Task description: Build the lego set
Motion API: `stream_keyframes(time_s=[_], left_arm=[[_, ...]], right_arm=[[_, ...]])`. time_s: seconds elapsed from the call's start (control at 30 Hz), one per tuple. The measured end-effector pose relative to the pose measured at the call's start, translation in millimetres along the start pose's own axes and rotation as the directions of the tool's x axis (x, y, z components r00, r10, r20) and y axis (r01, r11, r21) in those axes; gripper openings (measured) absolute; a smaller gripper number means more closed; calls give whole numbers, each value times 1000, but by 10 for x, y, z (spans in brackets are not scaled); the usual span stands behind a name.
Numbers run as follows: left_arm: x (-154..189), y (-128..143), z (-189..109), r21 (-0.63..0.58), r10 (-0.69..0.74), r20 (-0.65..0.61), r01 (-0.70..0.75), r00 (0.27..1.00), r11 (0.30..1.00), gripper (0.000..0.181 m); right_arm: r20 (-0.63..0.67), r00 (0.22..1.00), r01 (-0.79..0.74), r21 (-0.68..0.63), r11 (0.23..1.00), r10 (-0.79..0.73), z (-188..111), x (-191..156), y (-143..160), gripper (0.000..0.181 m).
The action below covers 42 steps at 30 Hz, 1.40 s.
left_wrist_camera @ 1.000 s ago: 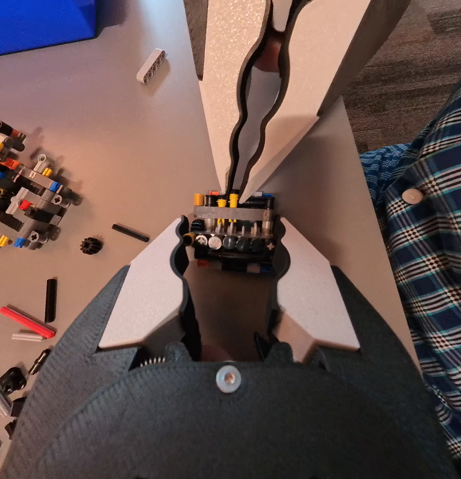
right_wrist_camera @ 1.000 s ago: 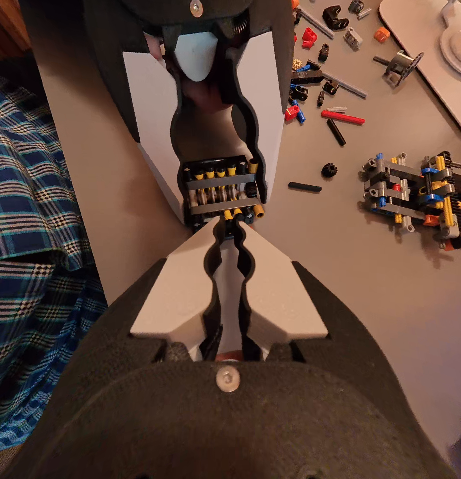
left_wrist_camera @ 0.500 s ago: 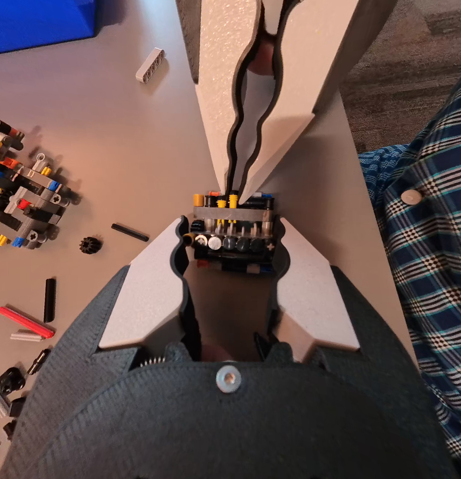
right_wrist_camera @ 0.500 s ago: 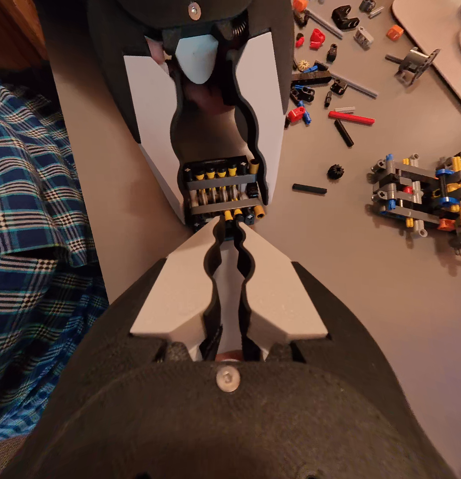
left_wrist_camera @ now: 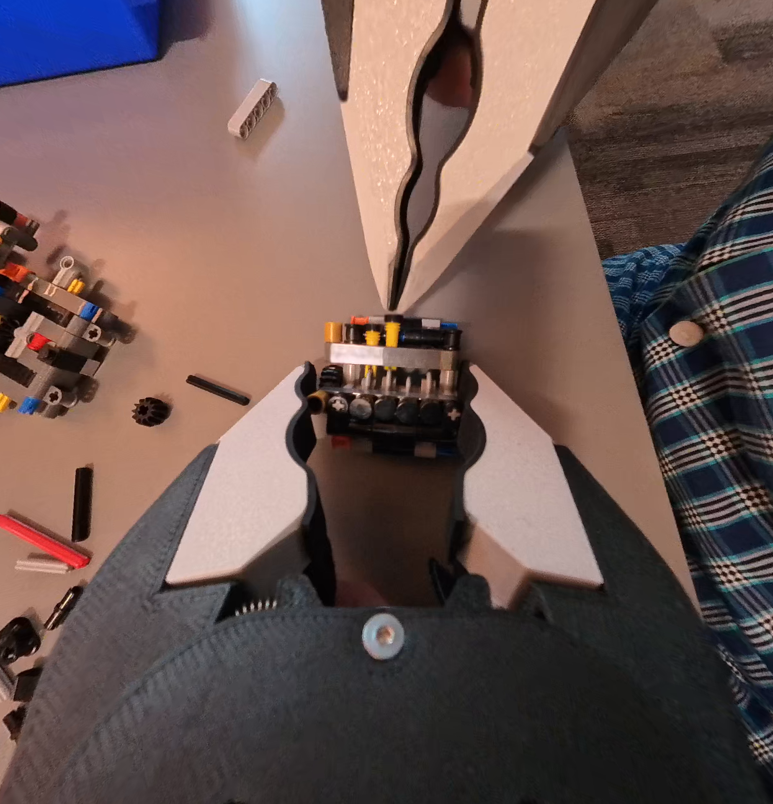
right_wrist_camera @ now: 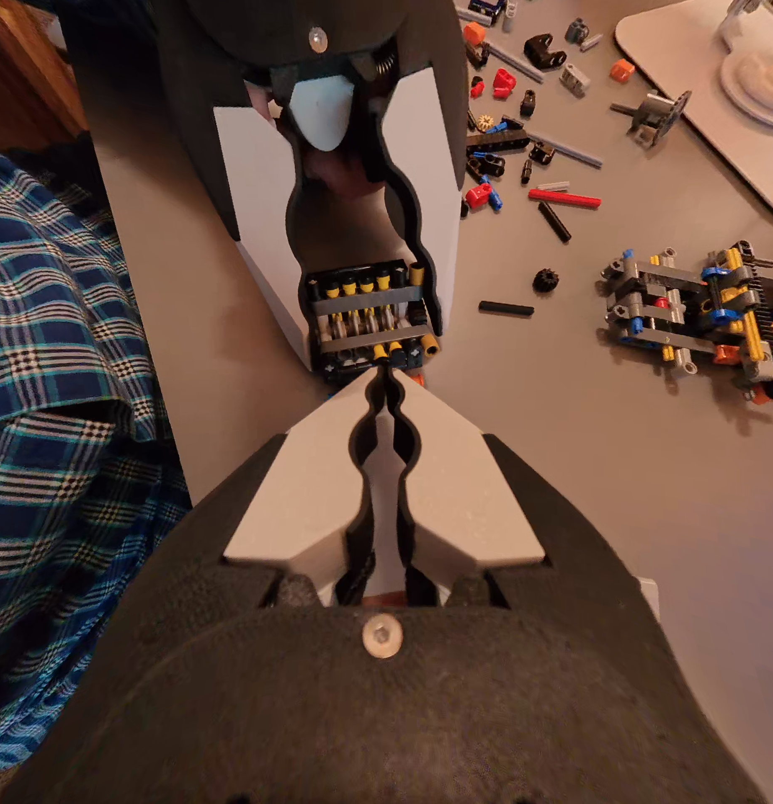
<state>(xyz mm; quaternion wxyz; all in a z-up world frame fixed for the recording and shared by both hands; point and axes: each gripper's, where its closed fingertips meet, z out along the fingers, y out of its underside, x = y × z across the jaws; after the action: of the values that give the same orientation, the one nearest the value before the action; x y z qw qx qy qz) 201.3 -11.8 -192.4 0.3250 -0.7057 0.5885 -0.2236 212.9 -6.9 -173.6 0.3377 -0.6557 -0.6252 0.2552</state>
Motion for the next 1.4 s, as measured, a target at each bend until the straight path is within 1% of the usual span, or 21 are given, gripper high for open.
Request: stream_keyframes(time_s=[0.43, 0.67, 0.8, 1.13, 1.4], left_arm=[[7, -7, -3, 0, 2, 9, -2, 1000, 1000, 64], [10, -13, -6, 0, -6, 2, 6, 1000, 1000, 64], [10, -16, -5, -1, -7, 1, 7, 1000, 1000, 65], [13, -19, -8, -1, -7, 1, 7, 1000, 1000, 65], [9, -21, -4, -1, -7, 2, 7, 1000, 1000, 65]], right_arm=[[24, 999, -34, 18, 999, 33, 63, -34, 33, 0], [15, 1000, -9, -20, 1000, 9, 33, -28, 45, 0], [1, 999, -37, 27, 999, 37, -70, 29, -11, 0], [22, 999, -40, 55, 998, 38, -16, -22, -57, 0], [44, 996, -77, 81, 994, 73, -34, -12, -43, 0]])
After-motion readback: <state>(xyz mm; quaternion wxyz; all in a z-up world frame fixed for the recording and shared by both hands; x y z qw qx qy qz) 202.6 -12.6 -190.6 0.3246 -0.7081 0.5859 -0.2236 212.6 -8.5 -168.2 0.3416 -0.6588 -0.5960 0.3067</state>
